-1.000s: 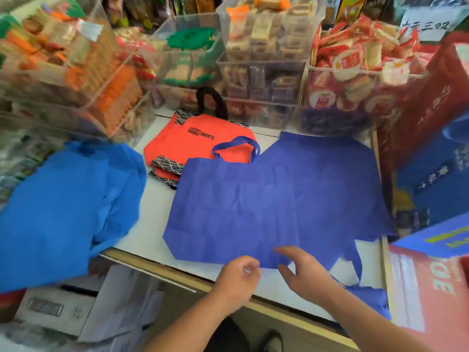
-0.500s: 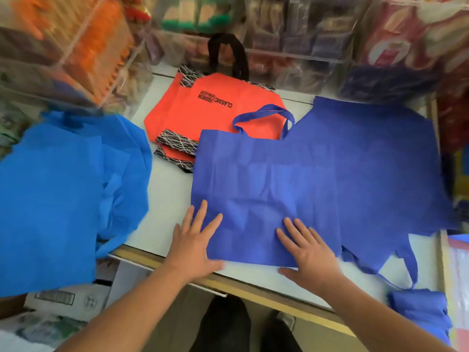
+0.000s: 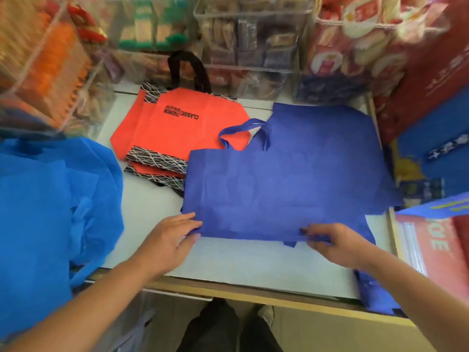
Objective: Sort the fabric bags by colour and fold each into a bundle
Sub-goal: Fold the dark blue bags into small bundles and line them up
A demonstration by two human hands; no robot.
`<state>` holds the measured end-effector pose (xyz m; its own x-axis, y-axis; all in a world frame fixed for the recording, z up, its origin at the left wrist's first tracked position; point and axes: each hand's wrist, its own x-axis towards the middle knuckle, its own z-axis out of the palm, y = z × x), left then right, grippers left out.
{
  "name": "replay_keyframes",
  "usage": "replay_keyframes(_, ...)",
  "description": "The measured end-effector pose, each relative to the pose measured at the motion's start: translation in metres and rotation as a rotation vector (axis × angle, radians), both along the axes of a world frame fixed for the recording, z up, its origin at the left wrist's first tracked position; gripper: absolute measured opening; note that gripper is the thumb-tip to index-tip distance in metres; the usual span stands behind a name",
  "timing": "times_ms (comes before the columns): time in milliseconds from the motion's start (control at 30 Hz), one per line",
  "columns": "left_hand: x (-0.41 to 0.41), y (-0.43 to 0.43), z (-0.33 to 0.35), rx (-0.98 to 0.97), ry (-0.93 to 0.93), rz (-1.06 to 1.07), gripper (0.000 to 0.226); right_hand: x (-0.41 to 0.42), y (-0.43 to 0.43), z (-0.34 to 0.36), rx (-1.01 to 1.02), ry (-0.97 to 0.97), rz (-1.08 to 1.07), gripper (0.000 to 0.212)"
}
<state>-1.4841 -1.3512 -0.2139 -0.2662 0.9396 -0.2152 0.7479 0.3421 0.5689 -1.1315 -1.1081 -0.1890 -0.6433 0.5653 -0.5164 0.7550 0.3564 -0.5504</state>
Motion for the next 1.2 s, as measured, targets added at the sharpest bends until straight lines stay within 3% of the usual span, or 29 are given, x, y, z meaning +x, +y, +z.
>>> replay_keyframes(133, 0.025, 0.023, 0.042, -0.104, -0.31, 0.191, 0.018, 0.037, 0.002, 0.031, -0.243, 0.169, -0.25, 0.013)
replay_keyframes(200, 0.034, 0.031, 0.053, -0.055, -0.345, 0.284, 0.025, 0.056, 0.004, 0.04, -0.428, 0.245, -0.357, 0.015)
replay_keyframes(267, 0.044, 0.038, 0.057, -0.028, -0.35, 0.355, 0.025, 0.07, 0.004, 0.044, -0.48, 0.263, -0.374, 0.019)
replay_keyframes(400, 0.05, 0.048, 0.051, 0.01, -0.397, 0.498, 0.014, 0.073, 0.003, 0.015, -0.331, 0.309, -0.585, 0.014)
replay_keyframes(467, 0.05, 0.052, 0.045, -0.045, -0.465, 0.51, 0.005, 0.067, 0.01, 0.0, -0.24, 0.291, -0.592, 0.014)
replay_keyframes(533, 0.046, 0.053, 0.034, -0.104, -0.458, 0.479, 0.012, 0.059, 0.018, -0.015, -0.153, 0.212, -0.57, 0.014)
replay_keyframes(667, 0.033, 0.067, 0.017, -0.136, -0.381, 0.37, 0.008, 0.038, 0.026, -0.036, 0.046, 0.093, -0.614, 0.021)
replay_keyframes(800, 0.022, 0.103, 0.008, -0.041, -0.116, 0.276, 0.023, 0.027, 0.041, -0.047, 0.175, 0.044, -0.697, 0.031)
replay_keyframes(933, 0.01, 0.157, -0.003, -0.01, -0.119, 0.234, 0.029, 0.018, 0.057, -0.057, 0.249, 0.022, -0.772, 0.032)
replay_keyframes(1067, 0.001, 0.194, -0.037, -0.008, -0.03, 0.177, 0.022, 0.007, 0.065, -0.079, 0.313, -0.111, -0.823, 0.023)
replay_keyframes(1200, -0.006, 0.2, -0.072, 0.001, 0.043, 0.177, 0.017, 0.0, 0.066, -0.086, 0.364, -0.17, -0.814, 0.026)
